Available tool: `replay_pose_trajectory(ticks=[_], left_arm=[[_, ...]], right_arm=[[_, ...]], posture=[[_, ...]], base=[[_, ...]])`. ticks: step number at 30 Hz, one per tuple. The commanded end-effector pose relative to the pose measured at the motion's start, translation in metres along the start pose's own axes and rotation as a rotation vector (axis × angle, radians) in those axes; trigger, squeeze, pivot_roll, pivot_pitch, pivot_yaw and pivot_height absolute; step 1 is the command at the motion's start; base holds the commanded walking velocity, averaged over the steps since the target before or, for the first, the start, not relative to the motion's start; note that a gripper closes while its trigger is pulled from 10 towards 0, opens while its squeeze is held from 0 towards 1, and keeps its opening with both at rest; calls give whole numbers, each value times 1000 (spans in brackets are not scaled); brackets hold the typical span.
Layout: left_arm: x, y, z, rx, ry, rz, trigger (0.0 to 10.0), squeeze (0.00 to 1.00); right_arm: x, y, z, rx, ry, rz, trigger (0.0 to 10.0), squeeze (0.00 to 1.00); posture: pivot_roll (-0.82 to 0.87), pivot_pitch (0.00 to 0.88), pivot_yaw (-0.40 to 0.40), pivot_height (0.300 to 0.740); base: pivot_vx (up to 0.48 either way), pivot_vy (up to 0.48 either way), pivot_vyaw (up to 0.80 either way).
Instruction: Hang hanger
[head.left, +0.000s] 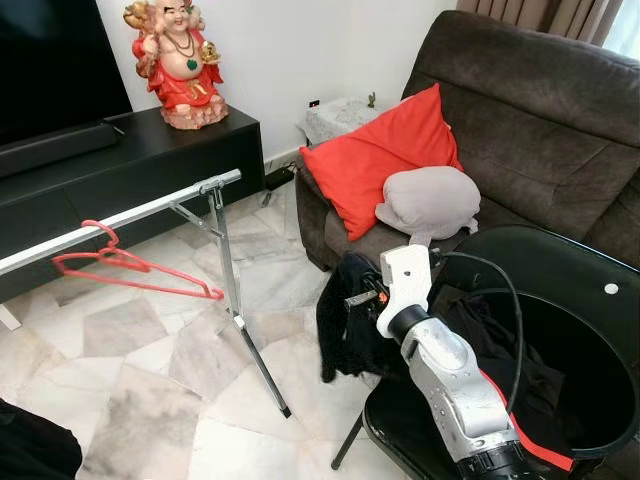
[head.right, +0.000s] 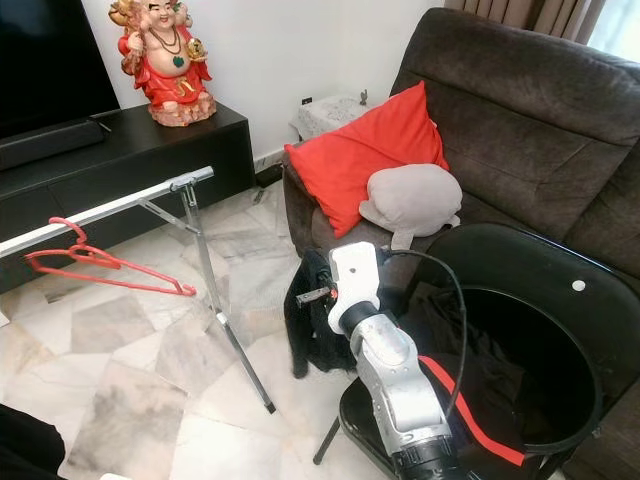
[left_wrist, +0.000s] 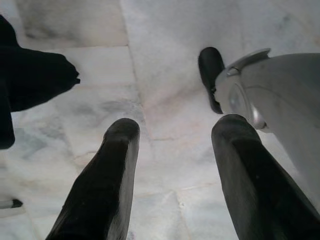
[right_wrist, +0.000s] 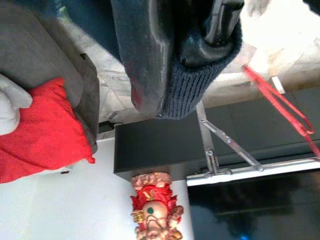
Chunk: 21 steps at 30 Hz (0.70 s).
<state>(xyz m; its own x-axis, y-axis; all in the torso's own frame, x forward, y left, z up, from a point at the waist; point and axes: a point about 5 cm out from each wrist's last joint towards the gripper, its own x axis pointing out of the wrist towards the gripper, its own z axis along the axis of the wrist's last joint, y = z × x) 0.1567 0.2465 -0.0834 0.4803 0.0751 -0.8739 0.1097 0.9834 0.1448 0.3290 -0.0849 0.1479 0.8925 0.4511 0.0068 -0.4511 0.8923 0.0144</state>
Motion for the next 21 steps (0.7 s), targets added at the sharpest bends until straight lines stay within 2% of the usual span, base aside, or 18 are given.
replay_pose_trajectory(ticks=[1, 10, 21], left_arm=[[-1, 4, -6, -7, 1, 34, 10000, 0], [-2, 3, -7, -11, -2, 41, 10000, 0], [-2, 4, -7, -12, 0, 47, 10000, 0]], right_arm=[[0, -1, 3, -3, -26, -9, 10000, 0], [-1, -6, 0, -31, -12, -50, 10000, 0], [-1, -11, 1, -26, -28, -88, 10000, 0]], posture=[[-9, 17, 26, 740], [-16, 2, 27, 740], [-10, 3, 26, 740]], base=[[0, 0, 0], [0, 0, 0], [0, 0, 787]])
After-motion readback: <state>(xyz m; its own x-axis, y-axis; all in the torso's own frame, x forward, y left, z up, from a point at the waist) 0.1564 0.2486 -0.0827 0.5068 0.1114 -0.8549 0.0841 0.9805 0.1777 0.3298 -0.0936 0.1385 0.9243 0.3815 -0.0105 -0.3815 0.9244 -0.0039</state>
